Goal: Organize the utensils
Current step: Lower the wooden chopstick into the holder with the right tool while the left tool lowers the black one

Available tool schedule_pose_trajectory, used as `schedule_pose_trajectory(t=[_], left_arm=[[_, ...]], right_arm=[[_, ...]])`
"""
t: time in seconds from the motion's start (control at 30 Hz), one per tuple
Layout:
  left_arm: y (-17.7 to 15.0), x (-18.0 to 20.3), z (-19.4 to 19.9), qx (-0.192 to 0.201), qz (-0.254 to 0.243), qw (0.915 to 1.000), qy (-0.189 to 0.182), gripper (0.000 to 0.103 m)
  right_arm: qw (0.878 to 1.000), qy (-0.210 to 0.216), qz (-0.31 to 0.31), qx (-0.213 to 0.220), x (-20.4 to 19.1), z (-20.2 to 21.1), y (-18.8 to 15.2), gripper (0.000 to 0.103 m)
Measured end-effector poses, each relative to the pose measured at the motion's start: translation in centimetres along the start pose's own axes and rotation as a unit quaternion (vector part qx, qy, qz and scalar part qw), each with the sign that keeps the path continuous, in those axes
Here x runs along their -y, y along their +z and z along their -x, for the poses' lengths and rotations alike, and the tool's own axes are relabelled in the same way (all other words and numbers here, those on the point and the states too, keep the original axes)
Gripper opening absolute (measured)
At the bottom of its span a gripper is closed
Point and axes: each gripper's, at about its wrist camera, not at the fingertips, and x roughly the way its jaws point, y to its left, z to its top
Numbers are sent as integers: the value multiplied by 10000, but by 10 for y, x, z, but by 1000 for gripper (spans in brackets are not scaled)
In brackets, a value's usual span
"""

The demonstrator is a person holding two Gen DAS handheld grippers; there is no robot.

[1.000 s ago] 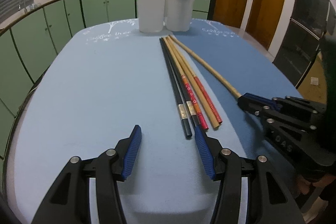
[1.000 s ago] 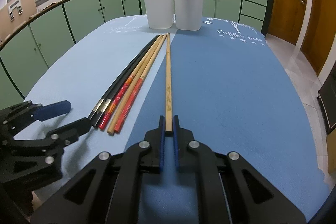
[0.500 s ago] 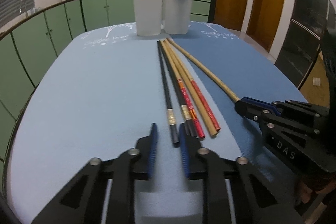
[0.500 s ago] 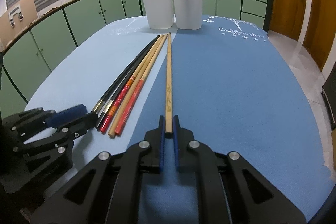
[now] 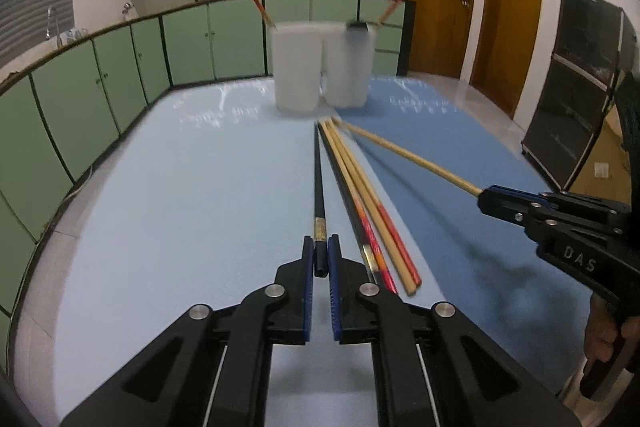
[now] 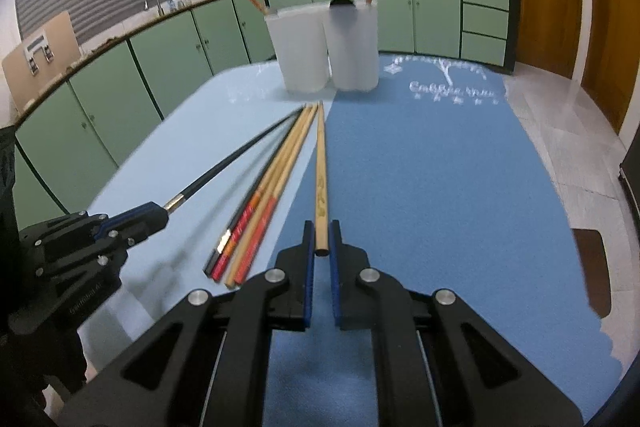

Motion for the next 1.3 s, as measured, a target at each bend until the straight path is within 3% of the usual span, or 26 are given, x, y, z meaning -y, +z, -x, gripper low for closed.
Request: schedule_pose_trajectory(t=[0.43, 1.0, 1.3], left_arm=[[83, -7, 61, 1129, -18, 9936, -91, 6], [147, -3, 77, 1604, -200, 9867, -185, 6], [197, -9, 87, 2198, -110, 9753, -182, 6]], right_arm=[[9963, 137, 114, 836, 2, 63, 66, 6], [9918, 335, 183, 1218, -3, 92, 161, 6], [9823, 304, 210, 1837, 3, 109, 221, 6]])
